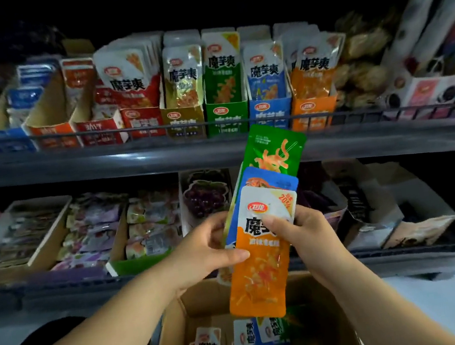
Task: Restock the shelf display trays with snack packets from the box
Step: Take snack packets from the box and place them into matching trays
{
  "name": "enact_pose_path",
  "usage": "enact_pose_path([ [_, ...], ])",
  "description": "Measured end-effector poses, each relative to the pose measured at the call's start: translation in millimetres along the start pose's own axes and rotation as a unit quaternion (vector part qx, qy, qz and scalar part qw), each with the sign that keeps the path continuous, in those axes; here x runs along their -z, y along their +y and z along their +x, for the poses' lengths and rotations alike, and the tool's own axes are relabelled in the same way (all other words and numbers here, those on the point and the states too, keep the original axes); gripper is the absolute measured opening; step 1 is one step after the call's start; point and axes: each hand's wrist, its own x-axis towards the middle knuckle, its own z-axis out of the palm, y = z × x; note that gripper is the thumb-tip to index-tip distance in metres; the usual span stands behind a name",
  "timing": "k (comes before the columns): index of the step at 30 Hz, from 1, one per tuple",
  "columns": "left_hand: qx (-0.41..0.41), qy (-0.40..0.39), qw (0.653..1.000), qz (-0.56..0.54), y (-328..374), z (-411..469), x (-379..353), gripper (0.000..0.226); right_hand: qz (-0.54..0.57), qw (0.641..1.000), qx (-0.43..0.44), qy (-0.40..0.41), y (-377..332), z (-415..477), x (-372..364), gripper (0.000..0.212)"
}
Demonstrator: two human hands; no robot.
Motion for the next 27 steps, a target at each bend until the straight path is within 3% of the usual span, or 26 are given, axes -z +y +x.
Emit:
enact_pose_path([
  [5, -0.025, 0.033, 0.998, -0.054, -10, 18, -20, 0.033, 0.003, 1.0, -0.004, 0.025, 4, 10, 8, 0.01],
  [11, -0.047, 0.108, 0.988, -0.101, -9, 29, -22, 0.026, -0.003, 0.996, 0.016, 0.087, 12, 20, 6, 0.031],
  [15, -0.046, 0.135, 0.983, -0.113, -9, 31, -19, 0.022, -0.069, 0.991, 0.011, 0.115, 16, 23, 1, 0.023],
  [27, -0.047, 0.167, 0.975, -0.137, -5, 29, -9, 0.017, -0.002, 0.992, -0.023, 0.121, 11, 29, 0, 0.006],
])
